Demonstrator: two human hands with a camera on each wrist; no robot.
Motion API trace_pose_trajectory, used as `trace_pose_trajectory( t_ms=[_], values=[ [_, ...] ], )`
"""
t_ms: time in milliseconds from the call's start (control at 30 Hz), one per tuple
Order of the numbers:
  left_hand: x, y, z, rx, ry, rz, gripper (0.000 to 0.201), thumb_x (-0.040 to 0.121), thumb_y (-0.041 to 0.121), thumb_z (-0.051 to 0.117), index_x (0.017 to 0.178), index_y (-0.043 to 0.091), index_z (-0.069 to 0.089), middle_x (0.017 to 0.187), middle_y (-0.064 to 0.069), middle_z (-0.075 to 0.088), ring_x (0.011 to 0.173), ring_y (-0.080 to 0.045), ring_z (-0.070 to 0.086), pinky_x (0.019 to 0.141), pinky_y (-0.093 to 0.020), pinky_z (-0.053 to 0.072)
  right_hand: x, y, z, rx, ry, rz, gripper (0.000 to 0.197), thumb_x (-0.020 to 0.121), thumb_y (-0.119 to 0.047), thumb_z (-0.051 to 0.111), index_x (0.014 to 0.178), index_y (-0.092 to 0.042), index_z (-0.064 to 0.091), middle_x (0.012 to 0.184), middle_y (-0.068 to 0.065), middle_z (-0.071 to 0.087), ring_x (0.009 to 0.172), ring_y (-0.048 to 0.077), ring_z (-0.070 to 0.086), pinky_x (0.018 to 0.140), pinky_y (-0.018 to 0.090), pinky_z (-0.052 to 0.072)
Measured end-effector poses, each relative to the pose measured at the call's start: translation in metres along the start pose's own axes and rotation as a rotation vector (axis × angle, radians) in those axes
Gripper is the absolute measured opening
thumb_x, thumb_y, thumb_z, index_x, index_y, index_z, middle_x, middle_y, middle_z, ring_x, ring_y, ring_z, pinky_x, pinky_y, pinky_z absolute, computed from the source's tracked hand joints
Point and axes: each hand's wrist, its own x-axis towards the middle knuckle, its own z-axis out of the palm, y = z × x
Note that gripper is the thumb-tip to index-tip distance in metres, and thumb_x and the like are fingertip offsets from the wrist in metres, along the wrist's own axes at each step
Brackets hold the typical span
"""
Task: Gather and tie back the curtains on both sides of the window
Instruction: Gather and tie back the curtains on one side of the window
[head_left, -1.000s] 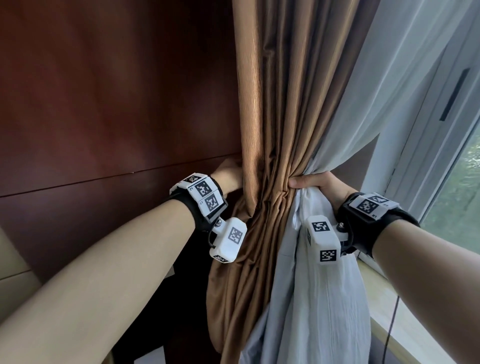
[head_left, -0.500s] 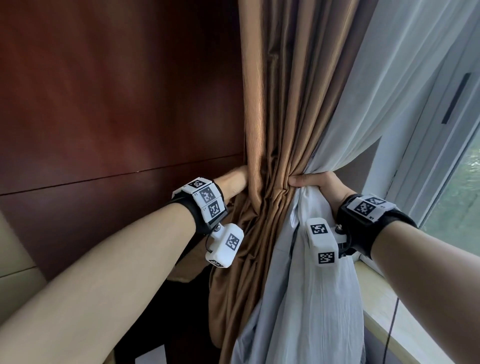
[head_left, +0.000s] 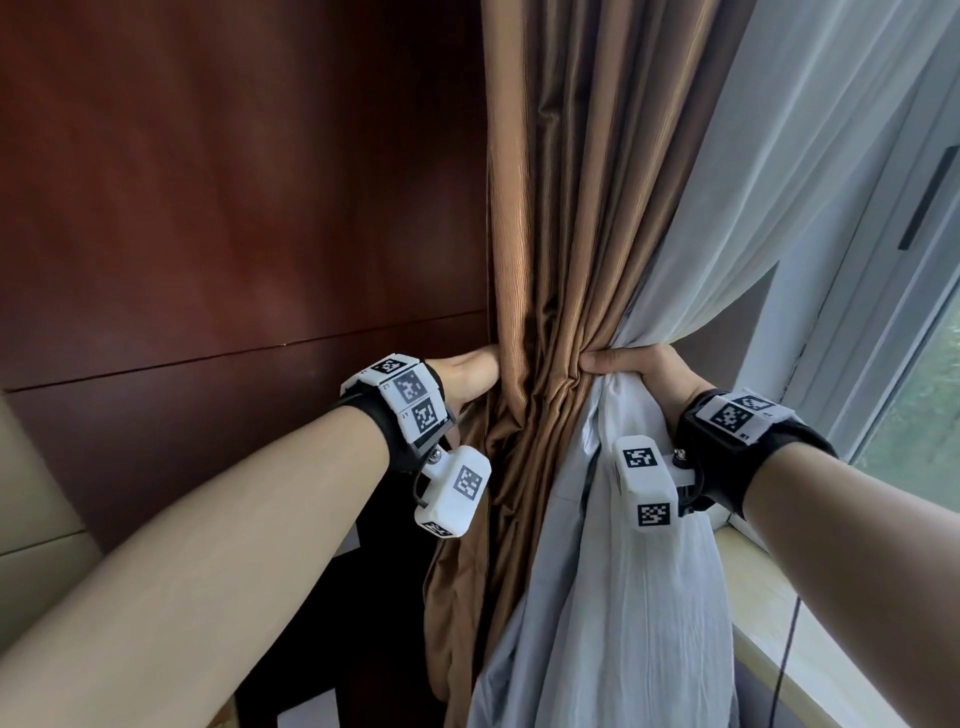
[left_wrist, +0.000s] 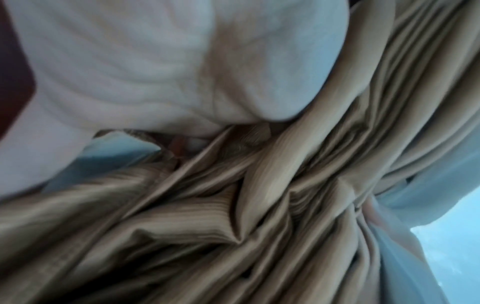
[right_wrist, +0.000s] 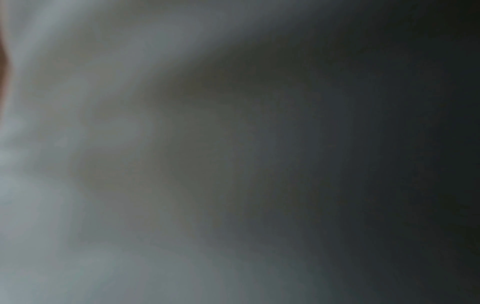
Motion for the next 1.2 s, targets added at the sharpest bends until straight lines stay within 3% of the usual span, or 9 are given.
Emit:
trace_pose_trajectory(
  t_ms=[67, 167, 267, 400, 467, 633, 767, 1000, 1200],
  values=[
    [0.0, -0.004, -0.003, -0.049, -0.02, -0.087, 0.046, 0.107, 0.051, 0.043, 0.113, 0.013, 0.068, 0.093, -0.012, 0.072, 0.062, -0.019, 0.072, 0.043, -0.025, 0.053, -0.001, 0.0, -0.001, -0.006, 0.008, 0.003, 0.086, 0.043, -0.02, 0.094, 0.124, -0.001, 0.072, 0.115, 0.019, 0.077, 0.108, 0.04, 0.074, 0.103, 0.053, 0.056],
    [0.001, -0.014, -0.014, -0.166, -0.081, -0.154, 0.049, 0.099, 0.049, 0.047, 0.119, 0.01, 0.069, 0.113, -0.015, 0.072, 0.093, -0.031, 0.07, 0.082, -0.046, 0.054, -0.002, -0.001, -0.003, -0.008, 0.012, 0.001, 0.077, 0.051, -0.015, 0.091, 0.124, -0.001, 0.072, 0.115, 0.019, 0.077, 0.108, 0.041, 0.074, 0.098, 0.049, 0.058],
    [0.002, -0.025, -0.025, -0.356, -0.117, -0.142, 0.049, 0.095, 0.041, 0.045, 0.125, 0.008, 0.065, 0.115, -0.014, 0.066, 0.111, -0.034, 0.062, 0.098, -0.058, 0.048, -0.003, -0.001, -0.004, 0.008, 0.01, 0.01, 0.068, 0.058, -0.013, 0.085, 0.123, -0.001, 0.072, 0.114, 0.02, 0.077, 0.108, 0.041, 0.074, 0.095, 0.047, 0.059],
    [0.0, -0.038, -0.029, -0.36, -0.188, -0.099, 0.033, 0.09, 0.022, 0.042, 0.108, 0.005, 0.063, 0.092, -0.014, 0.067, 0.086, -0.03, 0.065, 0.1, -0.059, 0.048, 0.002, 0.001, -0.002, 0.023, 0.01, 0.018, 0.082, 0.048, -0.018, 0.094, 0.125, 0.001, 0.071, 0.116, 0.021, 0.077, 0.109, 0.041, 0.073, 0.104, 0.054, 0.055],
    [-0.001, -0.042, -0.024, -0.201, -0.094, -0.088, 0.021, 0.089, 0.005, 0.05, 0.099, -0.001, 0.068, 0.083, -0.014, 0.069, 0.073, -0.025, 0.065, 0.102, -0.055, 0.05, 0.004, 0.002, 0.0, 0.03, 0.003, 0.019, 0.09, 0.042, -0.022, 0.096, 0.125, 0.002, 0.07, 0.116, 0.021, 0.076, 0.109, 0.041, 0.073, 0.105, 0.054, 0.054],
    [0.01, -0.049, -0.009, 0.118, 0.208, -0.031, 0.04, 0.07, 0.008, 0.084, 0.108, 0.003, 0.073, 0.104, -0.016, 0.077, 0.096, -0.027, 0.074, 0.096, -0.047, 0.06, 0.009, 0.006, 0.002, 0.035, 0.021, 0.006, 0.112, 0.026, -0.033, 0.104, 0.127, 0.001, 0.069, 0.118, 0.02, 0.076, 0.111, 0.041, 0.073, 0.106, 0.054, 0.054],
    [0.011, -0.047, -0.011, 0.344, 0.222, -0.023, 0.043, 0.063, 0.002, 0.091, 0.102, 0.003, 0.074, 0.098, -0.011, 0.076, 0.095, -0.028, 0.073, 0.09, -0.043, 0.062, 0.007, 0.006, 0.0, 0.027, 0.036, 0.007, 0.113, 0.024, -0.035, 0.105, 0.126, 0.0, 0.071, 0.117, 0.019, 0.077, 0.11, 0.041, 0.073, 0.106, 0.054, 0.053],
    [0.002, -0.044, -0.017, 0.427, 0.234, 0.036, 0.031, 0.057, -0.013, 0.077, 0.086, -0.003, 0.073, 0.089, -0.018, 0.075, 0.09, -0.036, 0.073, 0.076, -0.047, 0.064, 0.008, 0.008, 0.002, 0.033, 0.046, -0.004, 0.113, 0.023, -0.034, 0.104, 0.125, -0.001, 0.071, 0.117, 0.019, 0.077, 0.11, 0.04, 0.074, 0.105, 0.054, 0.054],
    [-0.006, -0.025, -0.011, 0.292, 0.226, 0.164, 0.042, 0.064, -0.023, 0.063, 0.105, -0.012, 0.065, 0.093, -0.026, 0.07, 0.084, -0.033, 0.064, 0.071, -0.041, 0.054, 0.008, 0.007, 0.005, 0.029, 0.007, 0.009, 0.108, 0.023, -0.033, 0.104, 0.12, 0.002, 0.073, 0.115, 0.022, 0.077, 0.108, 0.044, 0.073, 0.105, 0.057, 0.054]
  ],
)
